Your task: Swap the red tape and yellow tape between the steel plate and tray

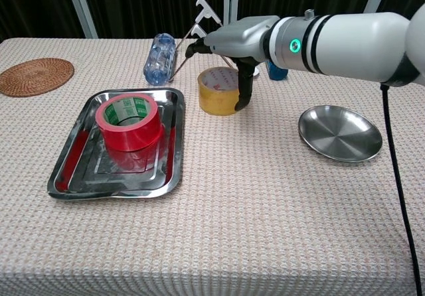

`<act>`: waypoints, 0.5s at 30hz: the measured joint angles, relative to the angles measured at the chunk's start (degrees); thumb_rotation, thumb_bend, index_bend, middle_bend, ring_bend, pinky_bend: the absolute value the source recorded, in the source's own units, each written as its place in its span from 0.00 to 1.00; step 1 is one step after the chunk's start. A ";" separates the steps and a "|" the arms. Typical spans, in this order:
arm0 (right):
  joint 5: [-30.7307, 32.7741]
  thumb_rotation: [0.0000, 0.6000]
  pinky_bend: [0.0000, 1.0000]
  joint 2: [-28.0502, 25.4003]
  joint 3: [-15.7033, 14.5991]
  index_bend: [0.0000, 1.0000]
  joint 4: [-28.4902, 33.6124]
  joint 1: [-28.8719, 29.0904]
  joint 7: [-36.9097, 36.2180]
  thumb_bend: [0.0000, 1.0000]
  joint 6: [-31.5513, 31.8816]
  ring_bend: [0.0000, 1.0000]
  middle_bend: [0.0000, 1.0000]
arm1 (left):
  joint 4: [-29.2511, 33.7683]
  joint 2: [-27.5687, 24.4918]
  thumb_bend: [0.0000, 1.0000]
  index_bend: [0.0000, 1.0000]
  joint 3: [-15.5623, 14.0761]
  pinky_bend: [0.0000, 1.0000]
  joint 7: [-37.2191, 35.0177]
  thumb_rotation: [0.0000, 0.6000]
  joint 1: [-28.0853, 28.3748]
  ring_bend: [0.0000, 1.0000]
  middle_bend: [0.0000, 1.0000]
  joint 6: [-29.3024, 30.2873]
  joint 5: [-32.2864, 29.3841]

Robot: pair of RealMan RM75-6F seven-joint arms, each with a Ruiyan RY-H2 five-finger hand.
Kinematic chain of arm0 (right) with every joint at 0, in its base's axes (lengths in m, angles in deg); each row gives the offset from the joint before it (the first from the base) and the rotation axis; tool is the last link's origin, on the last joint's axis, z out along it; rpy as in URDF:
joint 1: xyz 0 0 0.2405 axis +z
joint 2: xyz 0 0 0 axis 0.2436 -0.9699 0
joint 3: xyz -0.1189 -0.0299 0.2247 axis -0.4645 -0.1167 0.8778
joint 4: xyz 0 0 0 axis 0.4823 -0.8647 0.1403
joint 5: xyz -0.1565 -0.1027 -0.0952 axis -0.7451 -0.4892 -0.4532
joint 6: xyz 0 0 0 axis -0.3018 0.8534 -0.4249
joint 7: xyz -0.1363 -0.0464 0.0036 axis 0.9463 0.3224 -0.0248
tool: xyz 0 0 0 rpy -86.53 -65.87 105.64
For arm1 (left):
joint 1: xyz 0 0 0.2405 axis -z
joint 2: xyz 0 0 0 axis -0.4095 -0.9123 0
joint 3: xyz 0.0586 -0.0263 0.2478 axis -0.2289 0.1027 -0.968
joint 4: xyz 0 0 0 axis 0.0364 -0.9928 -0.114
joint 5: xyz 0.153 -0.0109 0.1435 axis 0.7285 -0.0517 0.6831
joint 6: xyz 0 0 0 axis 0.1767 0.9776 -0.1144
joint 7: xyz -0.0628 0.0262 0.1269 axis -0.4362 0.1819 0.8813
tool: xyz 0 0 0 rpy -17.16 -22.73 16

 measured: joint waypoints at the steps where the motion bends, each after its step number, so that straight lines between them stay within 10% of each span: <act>1: 0.59 1.00 0.00 0.45 -0.31 0.00 -0.67 0.76 0.61 0.00 0.00 0.00 0.00 | -0.18 0.05 0.15 0.06 0.16 0.19 -0.18 1.00 -0.15 0.01 0.08 -0.02 0.08; 15: 7.21 1.00 0.00 2.60 -5.56 0.00 -2.42 7.42 10.60 0.00 4.10 0.00 0.00 | -1.76 0.84 0.15 0.06 1.45 0.19 -2.15 1.00 -1.47 0.01 0.08 -1.13 1.51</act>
